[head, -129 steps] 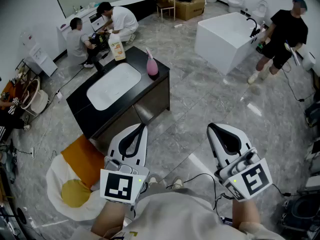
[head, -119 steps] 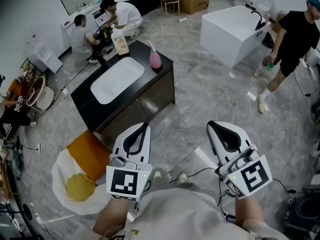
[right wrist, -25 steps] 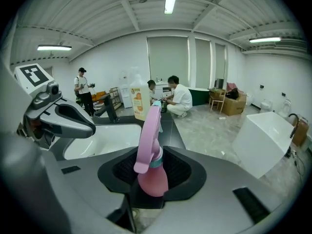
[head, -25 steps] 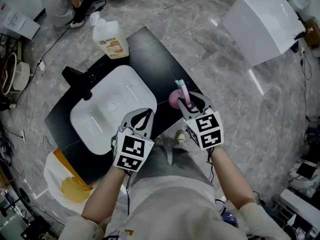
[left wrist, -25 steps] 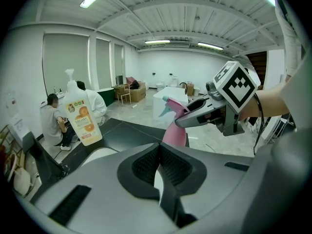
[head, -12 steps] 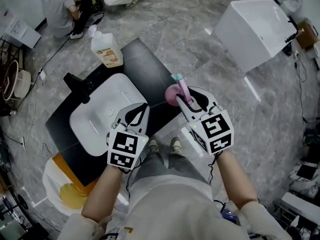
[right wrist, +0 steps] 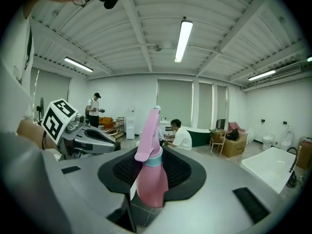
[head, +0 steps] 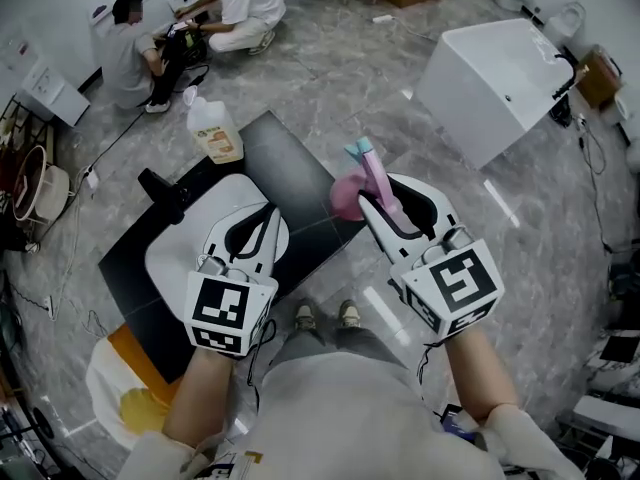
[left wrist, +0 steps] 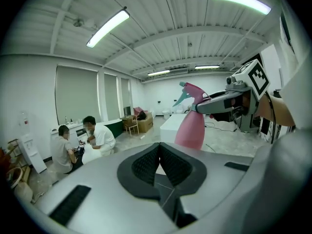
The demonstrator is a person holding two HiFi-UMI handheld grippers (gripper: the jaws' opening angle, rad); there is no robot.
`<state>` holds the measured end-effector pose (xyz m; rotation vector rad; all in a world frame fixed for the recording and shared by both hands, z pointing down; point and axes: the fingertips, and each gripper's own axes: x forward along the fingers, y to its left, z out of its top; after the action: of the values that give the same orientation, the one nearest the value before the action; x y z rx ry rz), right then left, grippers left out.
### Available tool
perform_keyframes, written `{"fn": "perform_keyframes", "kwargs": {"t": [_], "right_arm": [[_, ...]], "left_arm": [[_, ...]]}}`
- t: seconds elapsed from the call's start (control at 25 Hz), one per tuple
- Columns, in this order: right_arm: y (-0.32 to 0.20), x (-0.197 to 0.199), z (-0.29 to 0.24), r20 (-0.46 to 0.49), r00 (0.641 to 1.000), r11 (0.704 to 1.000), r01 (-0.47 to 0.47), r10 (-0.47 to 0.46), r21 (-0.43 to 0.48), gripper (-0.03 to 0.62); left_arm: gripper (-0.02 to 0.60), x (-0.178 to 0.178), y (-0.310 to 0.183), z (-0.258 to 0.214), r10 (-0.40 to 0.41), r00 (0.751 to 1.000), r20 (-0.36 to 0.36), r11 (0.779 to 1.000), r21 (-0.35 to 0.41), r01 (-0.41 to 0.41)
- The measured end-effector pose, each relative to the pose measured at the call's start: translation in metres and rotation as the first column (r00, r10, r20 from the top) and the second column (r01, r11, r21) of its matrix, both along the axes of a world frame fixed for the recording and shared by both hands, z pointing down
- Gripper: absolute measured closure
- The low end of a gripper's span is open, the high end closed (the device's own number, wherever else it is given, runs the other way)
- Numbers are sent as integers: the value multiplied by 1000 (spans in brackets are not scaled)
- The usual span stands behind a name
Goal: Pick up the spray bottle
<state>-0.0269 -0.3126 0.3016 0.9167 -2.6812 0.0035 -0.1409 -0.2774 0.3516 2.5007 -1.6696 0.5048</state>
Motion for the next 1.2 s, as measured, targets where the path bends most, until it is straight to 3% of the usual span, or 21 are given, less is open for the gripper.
{"fn": "perform_keyframes", "kwargs": {"t": [0.24,0.56,0.76,1.2], "right_arm": [[32,18,-34,31,999,999,25,-26,40,439],[60,30,-35,52,998,999,34,-35,14,439],[72,31,-13,-3,999,999,39,-39,-15,439],[86,17,11,-14,995,993,95,-97,-72,439]], "left_arm": [[561,15,23,-41,26,999,36,996,87,-29],[561,11,47,-57,-50,999,-13,986,160,51],[561,12,57,-54,-81,996,-35,985,148,85],[561,16,71,-35,-47,999,4,995,94,46]]}}
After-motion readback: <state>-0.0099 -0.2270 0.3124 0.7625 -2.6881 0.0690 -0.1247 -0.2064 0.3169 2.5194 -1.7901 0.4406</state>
